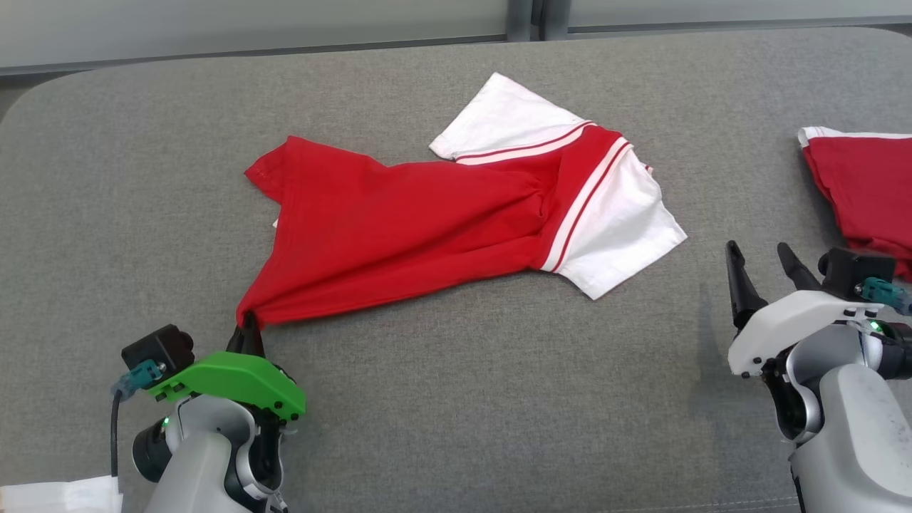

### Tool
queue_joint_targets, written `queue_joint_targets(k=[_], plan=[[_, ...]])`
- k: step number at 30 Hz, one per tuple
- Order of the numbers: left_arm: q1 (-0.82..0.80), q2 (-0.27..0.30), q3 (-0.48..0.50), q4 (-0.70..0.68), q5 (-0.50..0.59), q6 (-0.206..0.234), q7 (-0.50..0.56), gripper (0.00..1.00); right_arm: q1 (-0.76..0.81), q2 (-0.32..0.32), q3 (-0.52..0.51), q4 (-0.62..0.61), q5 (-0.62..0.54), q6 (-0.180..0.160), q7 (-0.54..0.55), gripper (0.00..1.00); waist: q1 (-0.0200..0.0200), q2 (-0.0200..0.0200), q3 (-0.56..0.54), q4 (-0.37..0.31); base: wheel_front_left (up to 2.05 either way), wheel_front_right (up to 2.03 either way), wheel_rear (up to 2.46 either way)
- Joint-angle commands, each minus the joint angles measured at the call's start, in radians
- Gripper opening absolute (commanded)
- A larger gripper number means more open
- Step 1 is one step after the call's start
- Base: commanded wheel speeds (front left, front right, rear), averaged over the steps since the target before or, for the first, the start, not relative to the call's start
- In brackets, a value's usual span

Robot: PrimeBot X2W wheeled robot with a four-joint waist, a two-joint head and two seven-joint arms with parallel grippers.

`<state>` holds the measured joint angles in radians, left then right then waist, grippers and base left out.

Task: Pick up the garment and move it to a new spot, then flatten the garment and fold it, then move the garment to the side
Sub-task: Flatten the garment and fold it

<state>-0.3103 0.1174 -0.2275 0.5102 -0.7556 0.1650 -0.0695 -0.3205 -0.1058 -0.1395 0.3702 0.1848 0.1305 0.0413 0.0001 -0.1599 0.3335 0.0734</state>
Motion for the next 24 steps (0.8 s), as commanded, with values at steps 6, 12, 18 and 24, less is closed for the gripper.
queue_joint_targets(k=[6,12,18,24], plan=[[0.059,0.009,-0.015,-0.099,0.012,0.033,0.024,0.00,-0.066,-0.007,0.013,0.145,0.018,0.000,0.018,1.00,-0.0001,-0.0001,0.006,0.044,0.00,0.00,0.00],[0.070,0.000,-0.035,-0.155,0.020,0.048,0.037,0.00,-0.164,-0.019,0.031,0.304,0.012,0.000,0.009,1.00,-0.0001,-0.0001,0.022,0.065,0.00,0.00,0.00],[0.056,-0.008,-0.057,-0.174,0.024,0.050,0.047,0.00,-0.272,-0.036,0.033,0.466,-0.004,0.000,-0.016,1.00,-0.0001,-0.0001,0.046,0.088,0.00,0.00,0.00],[0.048,-0.013,-0.067,-0.169,0.025,0.045,0.046,0.00,-0.339,-0.047,0.051,0.587,0.006,0.000,-0.023,1.00,-0.0001,-0.0001,0.055,0.104,0.00,0.00,0.00]])
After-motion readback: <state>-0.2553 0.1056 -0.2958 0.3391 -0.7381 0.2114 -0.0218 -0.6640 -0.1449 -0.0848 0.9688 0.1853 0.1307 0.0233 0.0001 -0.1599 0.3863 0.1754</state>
